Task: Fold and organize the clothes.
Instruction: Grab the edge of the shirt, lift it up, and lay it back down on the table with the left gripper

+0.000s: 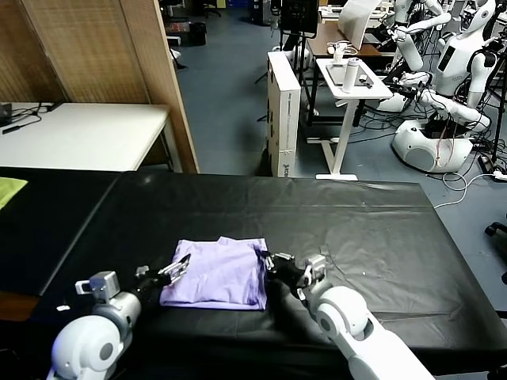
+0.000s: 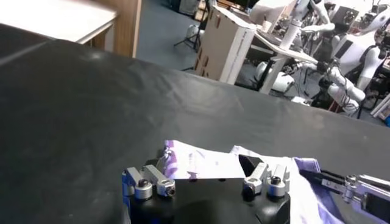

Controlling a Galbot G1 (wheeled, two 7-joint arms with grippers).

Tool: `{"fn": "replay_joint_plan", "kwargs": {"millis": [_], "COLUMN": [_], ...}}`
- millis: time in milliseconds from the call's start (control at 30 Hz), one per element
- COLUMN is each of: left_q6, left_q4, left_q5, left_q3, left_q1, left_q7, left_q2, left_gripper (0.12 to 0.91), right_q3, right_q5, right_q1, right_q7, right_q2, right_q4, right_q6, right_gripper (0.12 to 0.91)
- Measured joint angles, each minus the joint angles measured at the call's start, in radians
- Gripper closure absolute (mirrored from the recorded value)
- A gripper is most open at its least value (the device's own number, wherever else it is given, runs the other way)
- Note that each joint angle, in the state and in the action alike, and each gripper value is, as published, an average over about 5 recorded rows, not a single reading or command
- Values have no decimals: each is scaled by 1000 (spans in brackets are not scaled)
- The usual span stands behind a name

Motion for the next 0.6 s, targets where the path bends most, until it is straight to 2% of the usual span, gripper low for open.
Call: {"fn": "replay_joint_plan", "kwargs": {"millis": [67,167,267,300,500,533,600], "left_q6": [-1,-9,-37,-52,-180,-206,-260], "left_q4": [1,1,6,9,37,44,60], "left_q5": [2,15,49,61,123,130,144], "left_q3": [1,0,-3,-4,-8,-10,-12], "left_q1": [-1,0,8,12,36,41,52], "left_q7": [1,15,50,61,118,128,151], "left_q2": [-1,-2,-2,-2,-13,-17,-28], "left_gripper": [123,123,123,123,123,123,123], "right_q3": [5,20,38,45,99,110,131], "right_q5": [-1,4,20,26,37,36,37], "right_q1": [-7,-15,-24,-29,-63,-70,-86], "right_q7": [-1,-8,-15,-17,-24,-25,-26], "right_q2": [-1,-5,-15,-20,-57,-65,-81], "right_q4": [-2,0,13,20,70,79,98], "right_q6": [1,14,41,51,115,123,134], "right_gripper": [884,827,672,597,217,174,138]}}
